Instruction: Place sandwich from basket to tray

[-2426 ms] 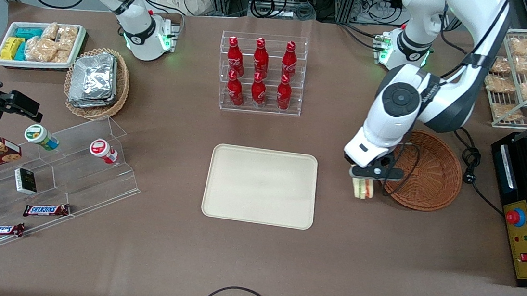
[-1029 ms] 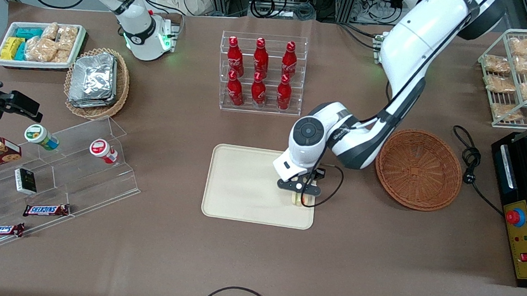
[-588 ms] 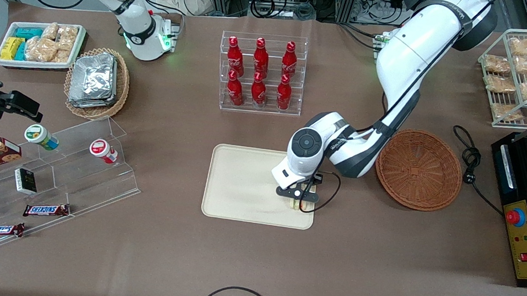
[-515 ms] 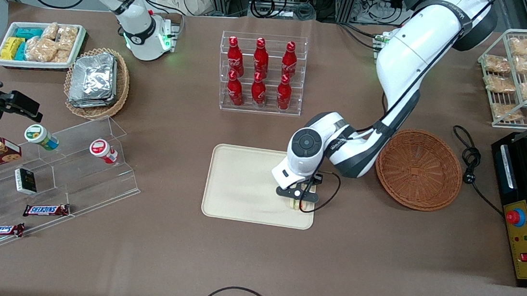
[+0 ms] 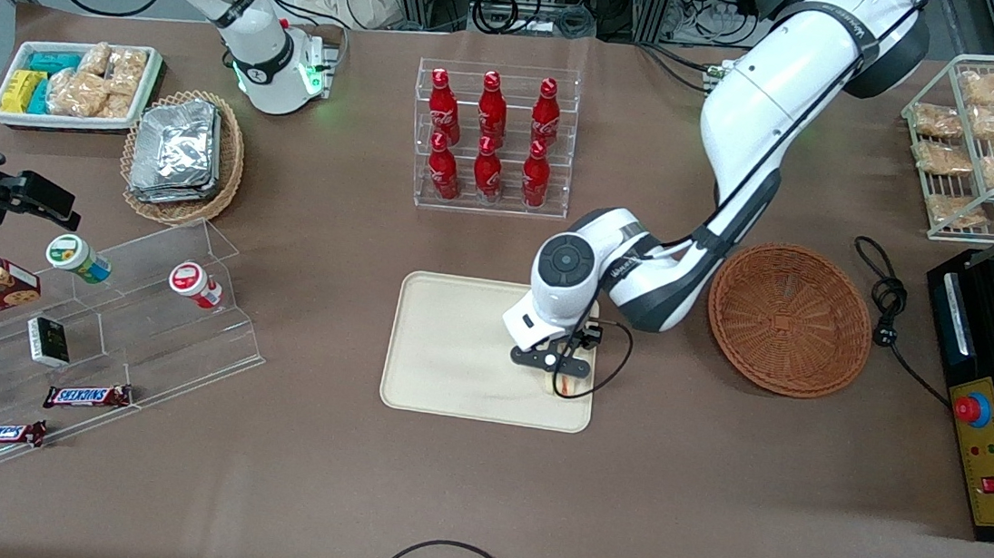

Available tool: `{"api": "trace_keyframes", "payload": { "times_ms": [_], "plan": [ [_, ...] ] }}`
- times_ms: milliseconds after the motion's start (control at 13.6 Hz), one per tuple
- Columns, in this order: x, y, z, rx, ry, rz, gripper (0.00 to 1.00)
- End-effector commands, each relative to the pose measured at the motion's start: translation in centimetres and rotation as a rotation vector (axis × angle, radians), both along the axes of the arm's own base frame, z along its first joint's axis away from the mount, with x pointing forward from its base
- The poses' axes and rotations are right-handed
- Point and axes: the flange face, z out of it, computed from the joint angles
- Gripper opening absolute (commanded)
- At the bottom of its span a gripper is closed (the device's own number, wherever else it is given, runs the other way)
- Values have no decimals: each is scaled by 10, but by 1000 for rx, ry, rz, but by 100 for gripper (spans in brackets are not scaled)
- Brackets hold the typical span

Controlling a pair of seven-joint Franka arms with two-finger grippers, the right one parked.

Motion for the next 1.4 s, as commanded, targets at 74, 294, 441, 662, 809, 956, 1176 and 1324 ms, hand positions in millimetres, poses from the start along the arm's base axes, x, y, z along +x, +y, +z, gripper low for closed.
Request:
{"api": "trace_keyframes", "payload": {
  "times_ms": [74, 294, 441, 662, 809, 956, 1176, 1324],
  "plan": [
    [20, -2, 21, -13, -56, 48, 100],
    [44, 27, 64, 7, -52, 114, 100],
    [48, 35, 105, -33, -55, 159, 100],
    [54, 60, 159, -14, -80, 219, 100],
    [63, 95, 194, 33, -82, 273, 100],
    [73, 135, 234, 41, -101, 330, 100],
    [74, 177, 259, 85, -90, 386, 100],
    [80, 199, 267, 86, -92, 386, 100]
  ]
}}
